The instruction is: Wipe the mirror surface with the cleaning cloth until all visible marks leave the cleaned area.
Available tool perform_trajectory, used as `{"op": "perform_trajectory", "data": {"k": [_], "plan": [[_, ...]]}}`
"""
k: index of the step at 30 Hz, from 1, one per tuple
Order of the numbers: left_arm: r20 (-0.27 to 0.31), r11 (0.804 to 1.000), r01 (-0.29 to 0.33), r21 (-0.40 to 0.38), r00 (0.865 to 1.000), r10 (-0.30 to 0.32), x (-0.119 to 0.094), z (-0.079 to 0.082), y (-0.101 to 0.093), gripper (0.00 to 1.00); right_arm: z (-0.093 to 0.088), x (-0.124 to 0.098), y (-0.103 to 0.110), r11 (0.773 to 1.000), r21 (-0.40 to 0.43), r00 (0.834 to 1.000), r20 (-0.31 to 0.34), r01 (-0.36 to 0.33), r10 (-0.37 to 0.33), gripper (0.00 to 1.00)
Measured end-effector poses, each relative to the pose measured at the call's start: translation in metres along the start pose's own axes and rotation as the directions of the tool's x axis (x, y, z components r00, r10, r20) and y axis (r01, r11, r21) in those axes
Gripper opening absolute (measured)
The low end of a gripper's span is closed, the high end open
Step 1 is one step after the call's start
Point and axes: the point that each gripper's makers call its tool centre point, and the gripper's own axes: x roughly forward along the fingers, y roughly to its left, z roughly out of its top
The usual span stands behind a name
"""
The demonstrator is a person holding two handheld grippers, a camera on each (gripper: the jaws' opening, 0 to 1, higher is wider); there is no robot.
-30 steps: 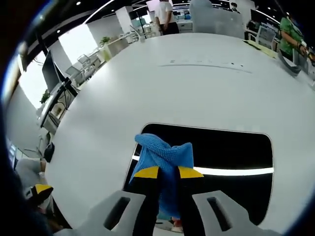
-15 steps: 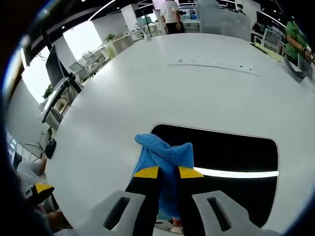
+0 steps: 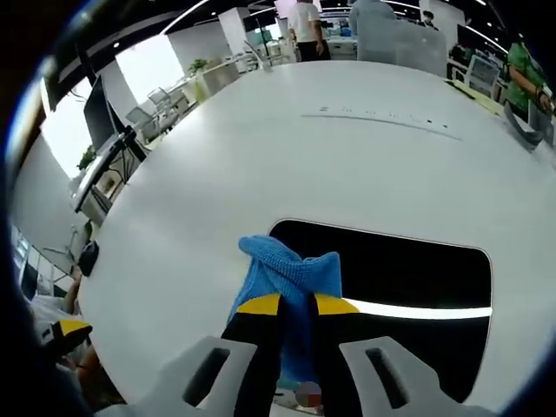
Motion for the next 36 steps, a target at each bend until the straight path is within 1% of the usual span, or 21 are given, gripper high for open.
{"op": "perform_trajectory", "data": {"k": [4, 16, 18, 20, 23, 25, 31, 36], "plan": [[0.000, 1.000, 0.002, 0.001, 1.000, -0.002, 0.000, -0.001, -0.001, 0.99, -0.002, -0.003, 0.002, 1.000, -0.009, 1.000, 0.010, 0.001, -0.001, 0.09], [-0.002, 1.000, 0.001, -0.008, 1.000, -0.001, -0.001, -0.004, -0.002, 0.99, -0.003, -0.003, 0.003, 1.000, 0.001, 1.000, 0.019, 0.002, -0.002, 0.09], [-0.001, 1.000, 0.000, -0.009, 1.000, 0.000, -0.001, -0.004, -0.002, 0.99, -0.004, -0.002, 0.002, 1.000, 0.010, 1.000, 0.020, -0.001, 0.001, 0.09], [-0.002, 1.000, 0.001, -0.007, 1.000, -0.001, -0.001, -0.004, -0.002, 0.99, -0.005, -0.003, 0.003, 0.999, 0.042, 1.000, 0.026, -0.005, 0.004, 0.09], [-0.004, 1.000, 0.007, -0.004, 1.000, -0.007, -0.001, -0.005, -0.003, 0.99, -0.006, -0.003, 0.004, 1.000, 0.028, 1.000, 0.031, -0.007, 0.006, 0.09], [-0.006, 1.000, 0.009, -0.001, 1.000, -0.009, 0.000, -0.005, -0.004, 0.99, -0.007, -0.003, 0.004, 0.999, 0.045, 0.999, 0.032, -0.009, 0.007, 0.09], [-0.001, 1.000, 0.009, -0.003, 1.000, -0.009, 0.000, -0.003, -0.004, 0.99, -0.009, -0.004, 0.005, 0.999, 0.035, 0.999, 0.034, -0.012, 0.011, 0.08], [0.000, 1.000, 0.006, -0.002, 1.000, -0.006, -0.001, -0.004, -0.003, 0.99, -0.012, -0.005, 0.006, 1.000, 0.003, 0.999, 0.044, -0.008, 0.008, 0.08]]}}
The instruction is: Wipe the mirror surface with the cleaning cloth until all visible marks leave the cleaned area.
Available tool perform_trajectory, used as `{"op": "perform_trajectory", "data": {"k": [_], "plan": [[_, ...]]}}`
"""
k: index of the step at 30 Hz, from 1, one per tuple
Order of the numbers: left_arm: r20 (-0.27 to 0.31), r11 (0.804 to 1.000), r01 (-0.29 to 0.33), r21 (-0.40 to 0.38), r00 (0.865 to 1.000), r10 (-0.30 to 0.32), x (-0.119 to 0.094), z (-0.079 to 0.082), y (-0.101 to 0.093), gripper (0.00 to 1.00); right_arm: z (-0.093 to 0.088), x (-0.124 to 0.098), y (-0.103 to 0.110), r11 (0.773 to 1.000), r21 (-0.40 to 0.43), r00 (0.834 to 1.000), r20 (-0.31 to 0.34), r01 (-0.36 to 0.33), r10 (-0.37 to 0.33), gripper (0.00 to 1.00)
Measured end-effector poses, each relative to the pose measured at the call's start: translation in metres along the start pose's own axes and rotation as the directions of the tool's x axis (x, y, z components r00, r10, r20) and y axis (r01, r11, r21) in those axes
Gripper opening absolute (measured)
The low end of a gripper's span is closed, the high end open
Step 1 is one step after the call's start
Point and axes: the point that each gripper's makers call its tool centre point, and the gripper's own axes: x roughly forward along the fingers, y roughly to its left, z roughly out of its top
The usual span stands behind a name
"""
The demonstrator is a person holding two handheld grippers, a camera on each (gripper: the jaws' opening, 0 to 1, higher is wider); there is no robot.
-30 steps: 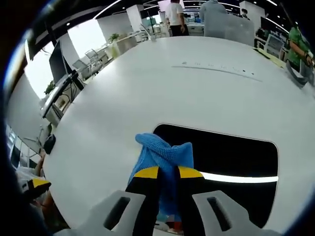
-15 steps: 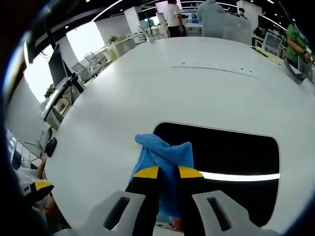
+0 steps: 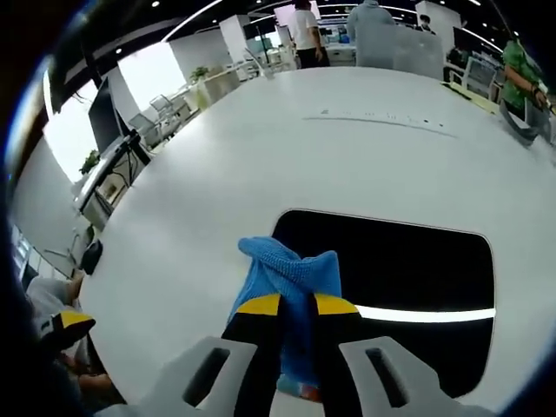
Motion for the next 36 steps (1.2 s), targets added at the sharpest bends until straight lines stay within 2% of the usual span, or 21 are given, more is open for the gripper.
{"op": "perform_trajectory", "data": {"k": [21, 36], "plan": [[-0.009, 1.000, -0.005, -0.005, 1.000, 0.004, -0.002, -0.005, -0.003, 0.99, -0.012, -0.012, 0.005, 1.000, -0.009, 1.000, 0.013, -0.013, 0.013, 0.08], [-0.015, 1.000, 0.013, 0.013, 1.000, -0.013, 0.003, -0.001, -0.009, 0.99, -0.018, -0.016, 0.006, 0.999, -0.027, 0.999, 0.020, -0.036, 0.036, 0.08]]}}
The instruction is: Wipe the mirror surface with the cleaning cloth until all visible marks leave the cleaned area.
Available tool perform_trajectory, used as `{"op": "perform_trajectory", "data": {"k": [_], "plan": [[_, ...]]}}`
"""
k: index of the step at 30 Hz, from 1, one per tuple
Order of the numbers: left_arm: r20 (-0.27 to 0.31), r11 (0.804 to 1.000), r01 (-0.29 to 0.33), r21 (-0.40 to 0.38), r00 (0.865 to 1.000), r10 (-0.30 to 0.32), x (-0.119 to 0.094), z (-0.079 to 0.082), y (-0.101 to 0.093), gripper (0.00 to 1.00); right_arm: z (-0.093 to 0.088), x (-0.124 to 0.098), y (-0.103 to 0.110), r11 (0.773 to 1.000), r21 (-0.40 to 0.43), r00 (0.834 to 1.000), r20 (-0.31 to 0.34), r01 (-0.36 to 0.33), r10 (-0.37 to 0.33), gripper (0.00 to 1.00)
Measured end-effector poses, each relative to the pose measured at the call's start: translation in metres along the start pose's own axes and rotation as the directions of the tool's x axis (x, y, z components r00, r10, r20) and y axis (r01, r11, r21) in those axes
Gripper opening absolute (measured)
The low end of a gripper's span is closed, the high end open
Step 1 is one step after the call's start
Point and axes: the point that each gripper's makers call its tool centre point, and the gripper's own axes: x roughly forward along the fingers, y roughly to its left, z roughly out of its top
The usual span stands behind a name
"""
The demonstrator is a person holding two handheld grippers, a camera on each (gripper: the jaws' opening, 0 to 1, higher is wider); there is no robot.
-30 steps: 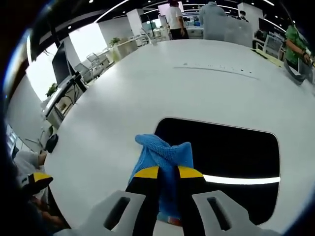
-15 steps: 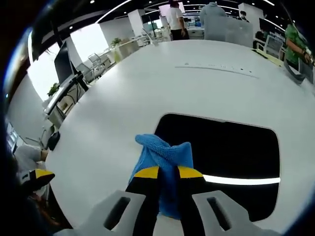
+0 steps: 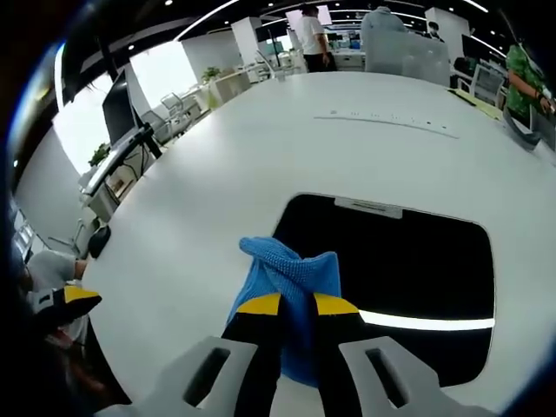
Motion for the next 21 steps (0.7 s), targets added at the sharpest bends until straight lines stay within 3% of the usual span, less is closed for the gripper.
{"op": "perform_trajectory", "data": {"k": [10, 18, 21], "plan": [[-0.011, 1.000, -0.009, -0.015, 1.000, 0.009, -0.0015, -0.0055, 0.0039, 0.99, 0.0011, 0.0011, 0.0029, 0.994, -0.096, 0.998, 0.031, -0.047, 0.051, 0.11], [-0.014, 1.000, -0.019, -0.024, 1.000, 0.019, -0.0040, -0.0075, 0.0059, 0.99, 0.0051, 0.0033, 0.0001, 0.997, -0.065, 0.998, 0.038, -0.038, 0.041, 0.10], [-0.014, 1.000, -0.013, -0.027, 1.000, 0.013, -0.0030, -0.0074, 0.0022, 0.99, 0.0055, 0.0042, 0.0013, 0.995, -0.094, 0.999, 0.043, -0.020, 0.024, 0.10]]}}
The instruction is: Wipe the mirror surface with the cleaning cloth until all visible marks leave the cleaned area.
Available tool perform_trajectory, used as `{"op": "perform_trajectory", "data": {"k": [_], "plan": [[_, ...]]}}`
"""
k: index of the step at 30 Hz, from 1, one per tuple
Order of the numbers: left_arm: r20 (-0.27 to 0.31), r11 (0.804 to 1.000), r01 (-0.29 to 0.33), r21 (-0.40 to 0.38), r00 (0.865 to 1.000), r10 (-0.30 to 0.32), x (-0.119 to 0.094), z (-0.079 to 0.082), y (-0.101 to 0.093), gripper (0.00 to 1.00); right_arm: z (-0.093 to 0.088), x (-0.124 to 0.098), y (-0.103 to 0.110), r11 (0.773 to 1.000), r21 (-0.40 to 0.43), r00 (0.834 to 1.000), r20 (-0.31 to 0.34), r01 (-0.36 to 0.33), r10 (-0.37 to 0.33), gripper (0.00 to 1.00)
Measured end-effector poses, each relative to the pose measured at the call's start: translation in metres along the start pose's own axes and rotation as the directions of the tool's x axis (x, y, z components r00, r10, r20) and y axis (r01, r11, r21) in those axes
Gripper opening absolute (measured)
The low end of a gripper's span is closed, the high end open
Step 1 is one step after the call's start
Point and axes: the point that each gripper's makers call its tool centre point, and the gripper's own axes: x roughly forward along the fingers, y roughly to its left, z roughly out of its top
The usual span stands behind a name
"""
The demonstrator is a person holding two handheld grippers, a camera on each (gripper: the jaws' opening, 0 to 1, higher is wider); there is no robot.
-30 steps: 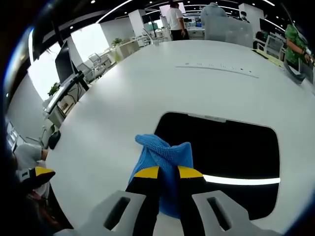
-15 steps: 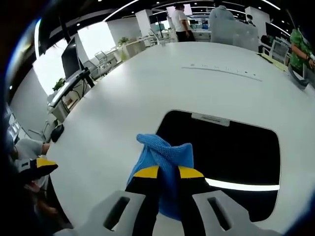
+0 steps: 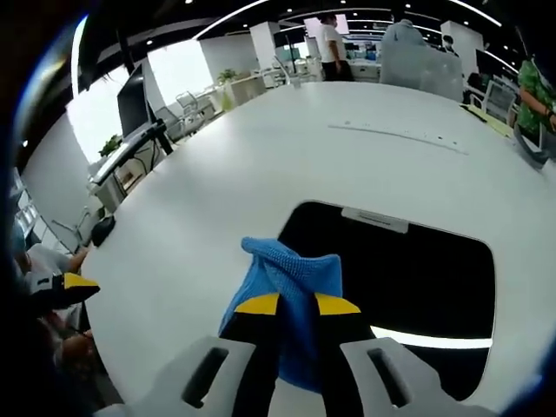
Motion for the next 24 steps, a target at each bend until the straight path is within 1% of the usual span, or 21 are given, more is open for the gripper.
{"op": "perform_trajectory", "data": {"k": [4, 10, 17, 19, 23, 24], "plan": [[-0.005, 1.000, 0.010, 0.003, 1.000, -0.010, 0.0022, -0.0009, -0.0035, 0.99, -0.0002, 0.0001, 0.0005, 1.000, -0.005, 1.000, 0.016, 0.004, -0.004, 0.12], [-0.010, 1.000, 0.014, 0.008, 1.000, -0.014, 0.0038, -0.0005, -0.0034, 0.99, -0.0003, 0.0000, 0.0052, 0.999, -0.045, 0.999, 0.039, 0.003, -0.002, 0.17], [-0.006, 1.000, 0.010, 0.007, 1.000, -0.010, 0.0013, 0.0017, -0.0030, 0.99, -0.0009, 0.0001, 0.0031, 0.990, -0.134, 0.999, 0.032, 0.035, -0.031, 0.17], [-0.010, 1.000, 0.011, 0.008, 1.000, -0.011, 0.0011, 0.0005, -0.0037, 0.99, -0.0006, -0.0006, 0.0019, 0.992, -0.117, 0.999, 0.035, 0.043, -0.039, 0.19], [-0.014, 1.000, 0.015, 0.010, 1.000, -0.015, 0.0014, -0.0010, -0.0047, 0.99, -0.0011, -0.0014, 0.0003, 0.990, -0.129, 0.998, 0.042, 0.050, -0.045, 0.20], [-0.014, 1.000, 0.016, 0.011, 1.000, -0.016, 0.0014, -0.0010, -0.0049, 0.99, -0.0013, -0.0011, -0.0004, 0.988, -0.142, 0.998, 0.043, 0.052, -0.046, 0.21]]}}
